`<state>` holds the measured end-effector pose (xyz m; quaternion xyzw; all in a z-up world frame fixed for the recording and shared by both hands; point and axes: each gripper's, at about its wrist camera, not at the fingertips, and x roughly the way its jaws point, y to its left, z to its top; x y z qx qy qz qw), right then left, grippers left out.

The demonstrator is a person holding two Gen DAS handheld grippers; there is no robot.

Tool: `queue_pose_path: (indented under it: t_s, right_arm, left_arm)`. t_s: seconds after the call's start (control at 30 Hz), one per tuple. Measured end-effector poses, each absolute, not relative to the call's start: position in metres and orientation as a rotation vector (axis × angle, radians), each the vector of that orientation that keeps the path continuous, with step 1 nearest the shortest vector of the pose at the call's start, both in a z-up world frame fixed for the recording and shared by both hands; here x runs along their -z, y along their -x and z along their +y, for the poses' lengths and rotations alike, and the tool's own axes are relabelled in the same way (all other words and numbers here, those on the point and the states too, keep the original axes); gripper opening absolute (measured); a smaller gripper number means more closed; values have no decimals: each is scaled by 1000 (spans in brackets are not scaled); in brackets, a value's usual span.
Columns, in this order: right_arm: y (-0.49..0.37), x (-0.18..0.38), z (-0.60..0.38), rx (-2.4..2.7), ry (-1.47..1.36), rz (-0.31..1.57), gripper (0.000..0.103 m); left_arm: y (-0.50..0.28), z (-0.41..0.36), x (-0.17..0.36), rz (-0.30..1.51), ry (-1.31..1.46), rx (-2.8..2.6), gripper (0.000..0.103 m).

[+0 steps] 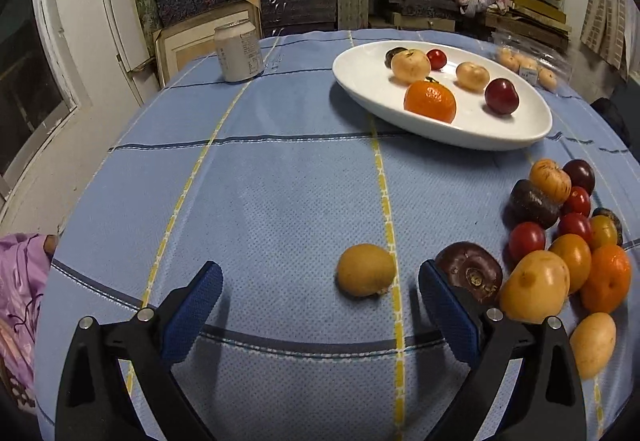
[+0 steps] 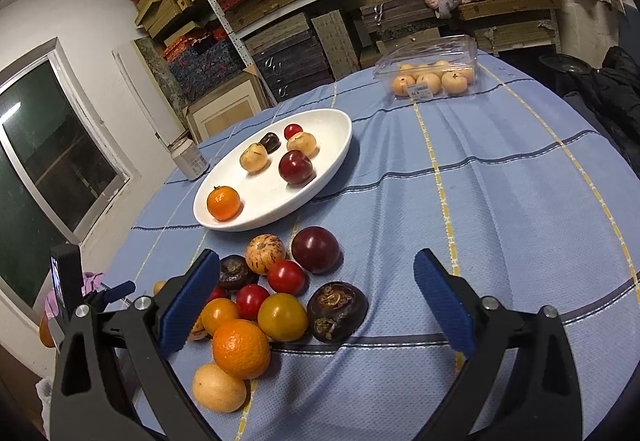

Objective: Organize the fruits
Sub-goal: 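Withdraw both tools from the plate toward the fruit pile, then grasp the small yellow-brown fruit with the left tool while the right tool grasps a pale tan pear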

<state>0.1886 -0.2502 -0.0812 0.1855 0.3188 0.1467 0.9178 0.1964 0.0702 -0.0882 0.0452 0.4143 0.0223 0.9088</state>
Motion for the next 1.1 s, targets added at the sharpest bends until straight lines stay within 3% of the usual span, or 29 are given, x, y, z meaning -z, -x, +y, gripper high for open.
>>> queue_pose_path:
  t_s: [0.2, 0.47, 0.53, 0.6, 0.8, 1.1]
  right_arm:
    - [-188, 82, -249, -302, -376, 658, 96]
    - [-188, 85, -244, -311, -356, 666, 96]
    - [-188, 85, -242, -312, -347, 666, 96]
    - [-187, 85, -241, -313, -339, 667, 96]
    - [-187, 84, -240, -316, -331, 663, 96]
    - [-184, 81, -235, -338, -304, 654, 96]
  left_arm:
    - [-201, 69, 90, 870, -82, -15, 80]
    - [-207, 69, 90, 870, -57, 2, 77]
    - [-208, 69, 91, 877, -52, 11, 69]
    - [-209, 68, 94, 896, -51, 28, 51]
    - [-207, 64, 94, 882, -51, 49, 30]
    - [-203, 67, 88, 851, -18, 49, 30]
